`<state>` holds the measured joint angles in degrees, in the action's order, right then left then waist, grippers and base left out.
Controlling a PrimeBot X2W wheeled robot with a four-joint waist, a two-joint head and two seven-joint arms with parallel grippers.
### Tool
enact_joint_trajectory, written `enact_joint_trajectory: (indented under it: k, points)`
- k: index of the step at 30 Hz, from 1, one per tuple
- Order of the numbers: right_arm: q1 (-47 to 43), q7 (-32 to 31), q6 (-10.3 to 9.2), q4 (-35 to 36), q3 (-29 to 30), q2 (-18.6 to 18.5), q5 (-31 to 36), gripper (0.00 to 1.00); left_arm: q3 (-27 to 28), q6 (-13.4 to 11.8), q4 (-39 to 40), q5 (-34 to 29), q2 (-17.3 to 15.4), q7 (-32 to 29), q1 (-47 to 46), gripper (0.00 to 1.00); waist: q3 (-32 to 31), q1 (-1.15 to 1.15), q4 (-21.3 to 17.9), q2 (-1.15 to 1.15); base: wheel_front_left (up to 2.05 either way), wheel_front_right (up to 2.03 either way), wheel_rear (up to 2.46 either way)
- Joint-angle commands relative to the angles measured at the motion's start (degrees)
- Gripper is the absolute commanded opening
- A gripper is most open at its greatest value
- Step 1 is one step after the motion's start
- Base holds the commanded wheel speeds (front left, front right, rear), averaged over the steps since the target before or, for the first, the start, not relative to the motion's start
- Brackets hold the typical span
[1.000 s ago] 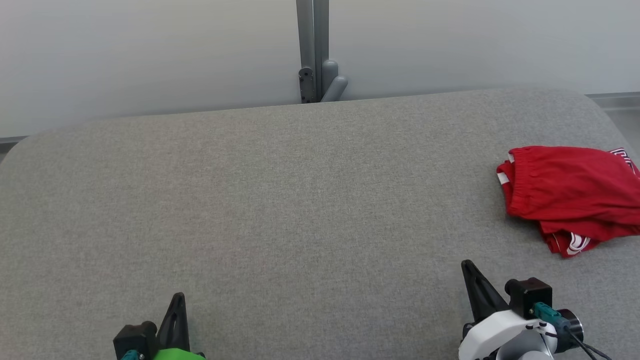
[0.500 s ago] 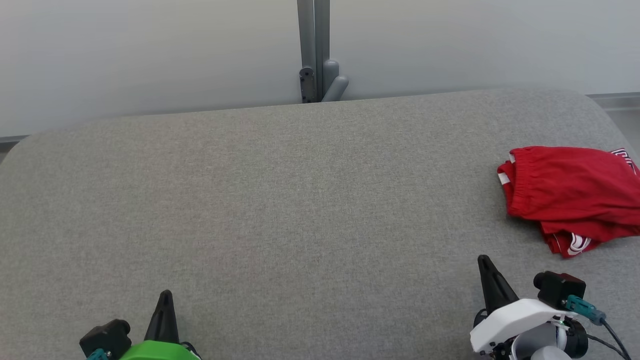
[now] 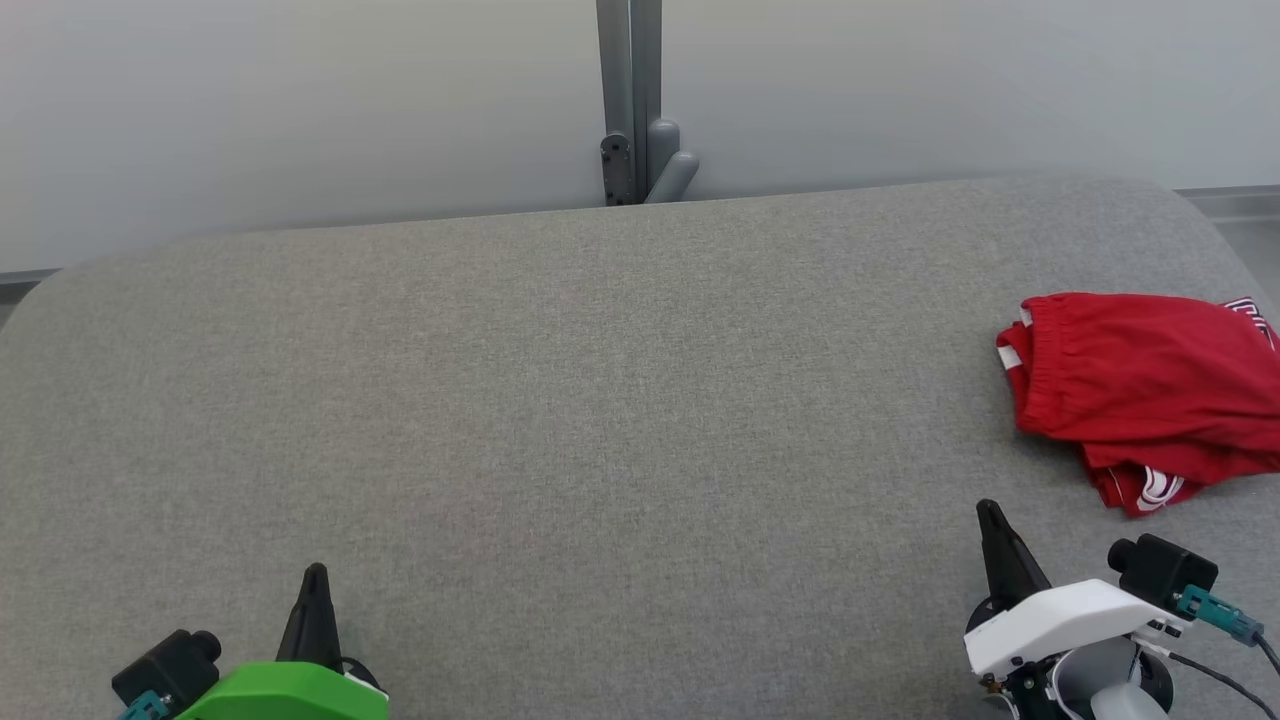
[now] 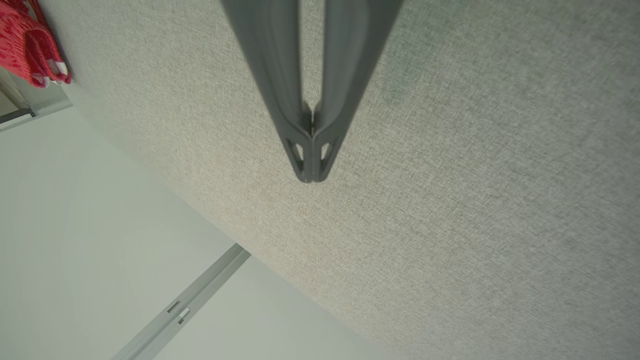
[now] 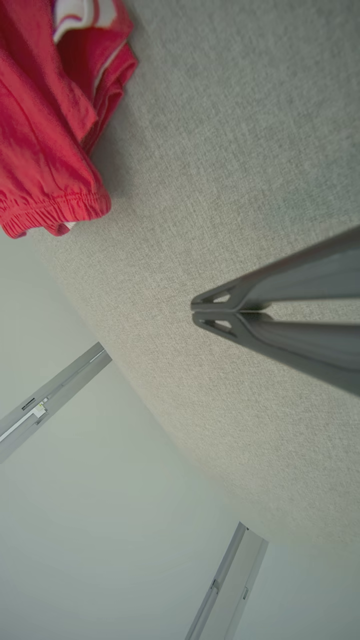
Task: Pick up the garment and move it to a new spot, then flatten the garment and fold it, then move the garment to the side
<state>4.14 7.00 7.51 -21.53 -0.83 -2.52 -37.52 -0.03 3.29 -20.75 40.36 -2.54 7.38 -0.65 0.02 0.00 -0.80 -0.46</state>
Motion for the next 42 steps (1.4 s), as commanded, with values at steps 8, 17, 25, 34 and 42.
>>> enact_joint_trajectory:
  k: [8, 17, 25, 34, 42]
  points:
    - [1.70, -1.93, 0.00, 1.84, 1.17, -0.23, -7.58, 0.00, 1.14, 0.87, 1.63, 7.21, -0.24, -1.80, -2.20, 0.00, 0.01, 0.00, 0.07, 0.14, 0.00, 0.00, 0.00]
    - [1.84, -3.70, 0.00, 2.64, 2.11, -0.27, -14.45, 0.00, 1.88, 1.35, 2.35, 13.74, -0.27, -3.52, -2.73, 0.00, 0.03, 0.00, 0.15, 0.17, 0.00, 0.00, 0.00]
    - [1.99, -4.96, -0.01, 3.21, 2.82, -0.30, -19.34, 0.00, 2.49, 1.72, 2.96, 18.45, -0.30, -4.76, -3.20, 0.00, 0.04, 0.00, 0.20, 0.20, 0.00, 0.00, 0.00]
    - [2.23, -6.66, -0.01, 3.96, 3.68, -0.34, -25.82, 0.00, 3.19, 2.22, 3.70, 24.53, -0.34, -6.35, -3.70, 0.00, 0.06, 0.00, 0.29, 0.24, 0.00, 0.00, 0.00]
    - [2.35, -7.92, -0.01, 4.49, 4.38, -0.37, -30.63, 0.00, 3.74, 2.54, 4.18, 29.15, -0.36, -7.56, -4.10, 0.00, 0.08, 0.00, 0.36, 0.26, 0.00, 0.00, 0.00]
